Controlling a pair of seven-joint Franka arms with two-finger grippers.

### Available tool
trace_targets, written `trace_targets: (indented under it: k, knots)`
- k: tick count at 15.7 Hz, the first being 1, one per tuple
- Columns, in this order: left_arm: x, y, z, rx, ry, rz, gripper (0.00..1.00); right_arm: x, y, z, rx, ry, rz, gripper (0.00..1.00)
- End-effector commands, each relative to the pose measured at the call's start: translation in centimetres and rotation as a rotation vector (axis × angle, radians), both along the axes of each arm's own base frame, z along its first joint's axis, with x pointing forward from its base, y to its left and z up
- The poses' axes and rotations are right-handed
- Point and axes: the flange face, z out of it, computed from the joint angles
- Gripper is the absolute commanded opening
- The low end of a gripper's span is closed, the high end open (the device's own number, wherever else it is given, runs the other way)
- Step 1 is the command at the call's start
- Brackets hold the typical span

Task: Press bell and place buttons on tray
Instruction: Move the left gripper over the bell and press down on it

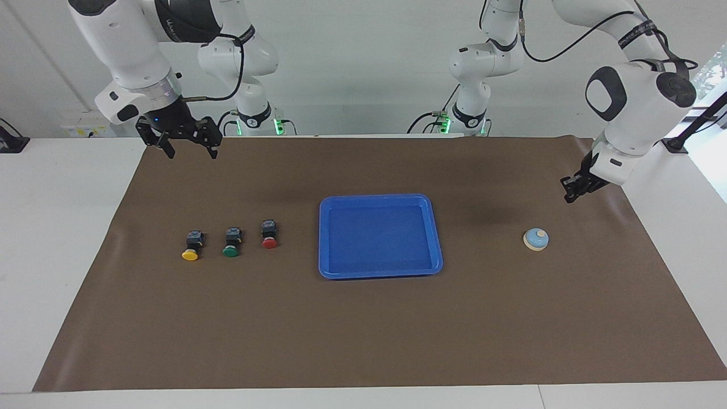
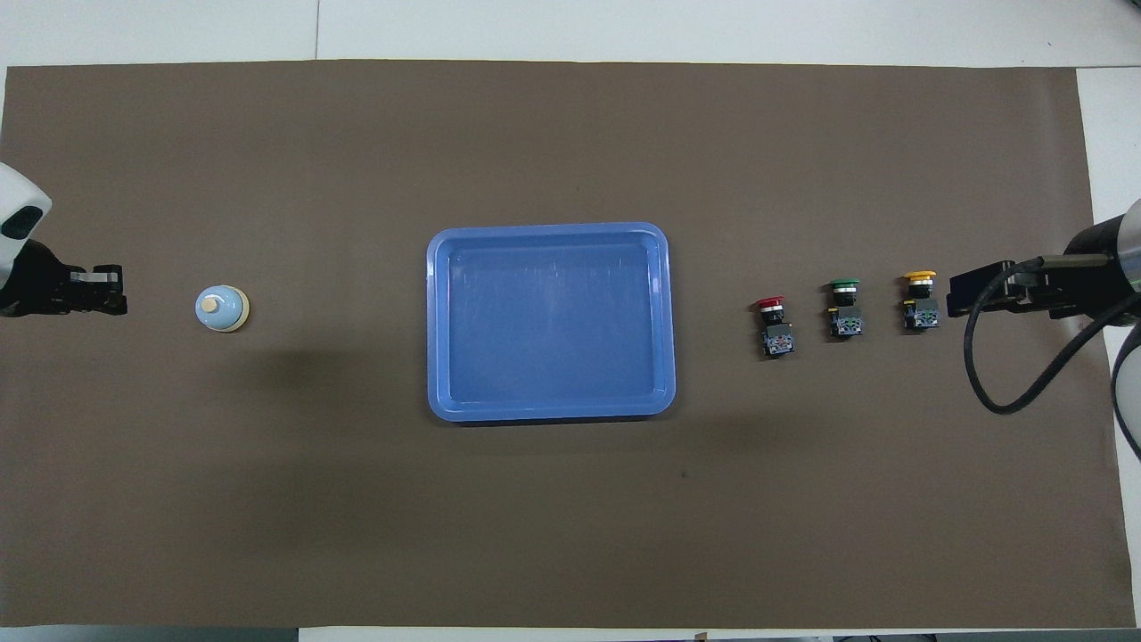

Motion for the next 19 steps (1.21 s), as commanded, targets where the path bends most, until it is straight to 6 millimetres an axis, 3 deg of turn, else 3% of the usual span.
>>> trace_targets:
  k: [1, 6, 16, 19]
  knots:
    - [-0.5, -0.2, -3.0, 0.009, -0.024, -0.022, 0.0, -0.1, -0.3, 0.3, -0.019, 0.01, 0.012, 1.0]
    - [0.1, -1.5, -6.5, 0.007, -0.022, -0.045, 0.0, -0.1, -0.3, 0.3, -0.019, 0.01, 0.012, 1.0]
    - [1.2, -1.9, -10.2, 0.006, -0.048, -0.05, 0.0, -0.1, -0.3, 0.3, -0.019, 0.01, 0.012, 1.0]
    - [0.7, -1.8, -13.8, 0.005, -0.048, -0.047, 0.0, -0.1, -0.3, 0.3, -0.019, 0.01, 0.012, 1.0]
